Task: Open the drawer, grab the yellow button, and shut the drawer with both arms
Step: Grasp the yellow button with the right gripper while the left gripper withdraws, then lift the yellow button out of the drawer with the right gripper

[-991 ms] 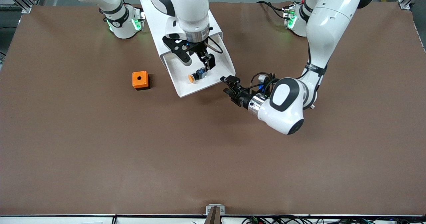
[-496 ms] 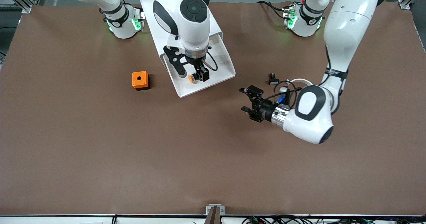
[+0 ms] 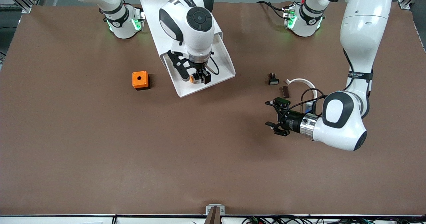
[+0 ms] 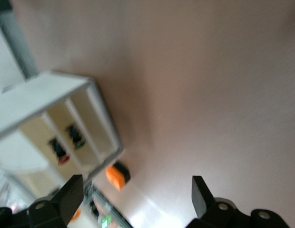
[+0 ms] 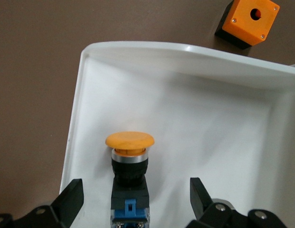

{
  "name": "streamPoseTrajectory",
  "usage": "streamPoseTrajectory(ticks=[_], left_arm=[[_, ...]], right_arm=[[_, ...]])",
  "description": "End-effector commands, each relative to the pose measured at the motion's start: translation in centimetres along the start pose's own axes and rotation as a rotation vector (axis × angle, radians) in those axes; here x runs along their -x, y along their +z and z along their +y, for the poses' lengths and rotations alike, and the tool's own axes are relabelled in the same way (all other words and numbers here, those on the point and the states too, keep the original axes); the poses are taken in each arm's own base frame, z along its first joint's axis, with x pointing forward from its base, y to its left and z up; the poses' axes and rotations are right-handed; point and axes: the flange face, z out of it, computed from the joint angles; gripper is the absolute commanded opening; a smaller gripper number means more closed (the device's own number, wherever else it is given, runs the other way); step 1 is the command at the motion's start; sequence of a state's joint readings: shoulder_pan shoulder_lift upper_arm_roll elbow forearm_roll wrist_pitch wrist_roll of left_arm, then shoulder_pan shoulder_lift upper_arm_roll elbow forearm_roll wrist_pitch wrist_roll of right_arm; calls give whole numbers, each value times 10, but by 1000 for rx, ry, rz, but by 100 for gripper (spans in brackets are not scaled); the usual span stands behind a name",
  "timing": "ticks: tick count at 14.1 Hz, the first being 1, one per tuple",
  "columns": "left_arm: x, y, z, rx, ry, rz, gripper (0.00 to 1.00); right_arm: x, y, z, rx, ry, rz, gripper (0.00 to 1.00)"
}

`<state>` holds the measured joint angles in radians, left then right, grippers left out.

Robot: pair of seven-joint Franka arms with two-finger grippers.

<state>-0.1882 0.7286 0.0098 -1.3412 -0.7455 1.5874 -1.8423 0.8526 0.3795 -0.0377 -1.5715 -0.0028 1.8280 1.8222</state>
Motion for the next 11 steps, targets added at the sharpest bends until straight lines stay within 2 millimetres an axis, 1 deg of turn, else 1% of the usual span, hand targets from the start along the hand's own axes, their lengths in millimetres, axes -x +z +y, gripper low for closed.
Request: streamPoseTrajectory(ticks=[1, 2, 3, 4, 5, 6, 8, 10, 11], left_arm=[[-3, -7, 3, 40, 188, 102, 100], [-6, -6, 4, 36, 273, 123, 100], [-9, -7, 5, 35, 319, 133, 100], [-17, -12, 10, 41, 319, 133, 100], [-24, -18, 12, 49, 312, 135, 100], [-31, -22, 15, 52, 316, 146, 100], [-44, -21, 16, 44, 346, 267, 100], [-50, -17, 17, 41, 355, 388, 100], [-47, -15, 14, 41, 373, 465, 100]], right_arm=[[6, -2, -3, -6, 27, -50, 85], [5, -3, -5, -8, 43, -88, 82], [5, -3, -5, -6, 43, -101, 76], [7, -1, -5, -1, 39, -99, 73], [7, 1, -5, 0, 39, -99, 66], [7, 2, -6, 2, 39, -98, 61], [6, 3, -6, 6, 36, -96, 59], [4, 6, -6, 10, 35, -89, 58], [4, 6, -6, 10, 35, -87, 53]])
